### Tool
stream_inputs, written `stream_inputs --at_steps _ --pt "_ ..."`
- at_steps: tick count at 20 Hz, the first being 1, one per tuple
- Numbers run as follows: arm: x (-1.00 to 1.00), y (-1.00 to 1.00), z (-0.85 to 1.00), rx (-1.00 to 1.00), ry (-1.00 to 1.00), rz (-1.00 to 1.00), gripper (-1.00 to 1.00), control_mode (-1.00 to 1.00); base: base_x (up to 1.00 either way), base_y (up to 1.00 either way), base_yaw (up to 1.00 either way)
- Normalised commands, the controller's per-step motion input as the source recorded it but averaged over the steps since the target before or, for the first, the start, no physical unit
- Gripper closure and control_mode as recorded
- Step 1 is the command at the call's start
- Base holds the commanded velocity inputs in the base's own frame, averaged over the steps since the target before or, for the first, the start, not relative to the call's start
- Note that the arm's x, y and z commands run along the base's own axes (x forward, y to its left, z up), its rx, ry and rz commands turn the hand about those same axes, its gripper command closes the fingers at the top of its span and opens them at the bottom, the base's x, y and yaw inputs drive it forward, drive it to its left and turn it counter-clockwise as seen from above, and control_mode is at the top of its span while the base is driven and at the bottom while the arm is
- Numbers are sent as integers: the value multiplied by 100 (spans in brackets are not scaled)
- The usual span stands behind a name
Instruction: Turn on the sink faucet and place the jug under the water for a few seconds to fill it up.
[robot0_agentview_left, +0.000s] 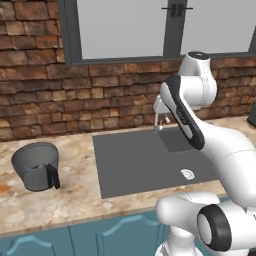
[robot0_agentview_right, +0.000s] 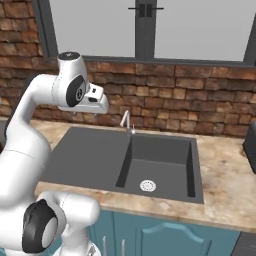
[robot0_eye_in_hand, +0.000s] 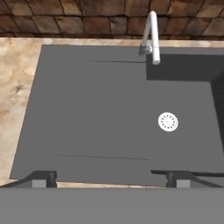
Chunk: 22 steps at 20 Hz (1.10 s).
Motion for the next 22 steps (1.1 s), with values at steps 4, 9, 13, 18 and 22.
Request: stream_inputs --at_steps 4,9,13,18,22 --pt "0 0 0 0 0 0 -100 100 1 -41 3" --pt "0 0 0 0 0 0 -100 100 6 0 0" --pt "0 0 0 0 0 0 -100 100 0 0 0" --pt "0 0 0 0 0 0 -100 100 0 0 0" --pt "6 -48 -29 2 -9 2 -100 -100 0 0 0"
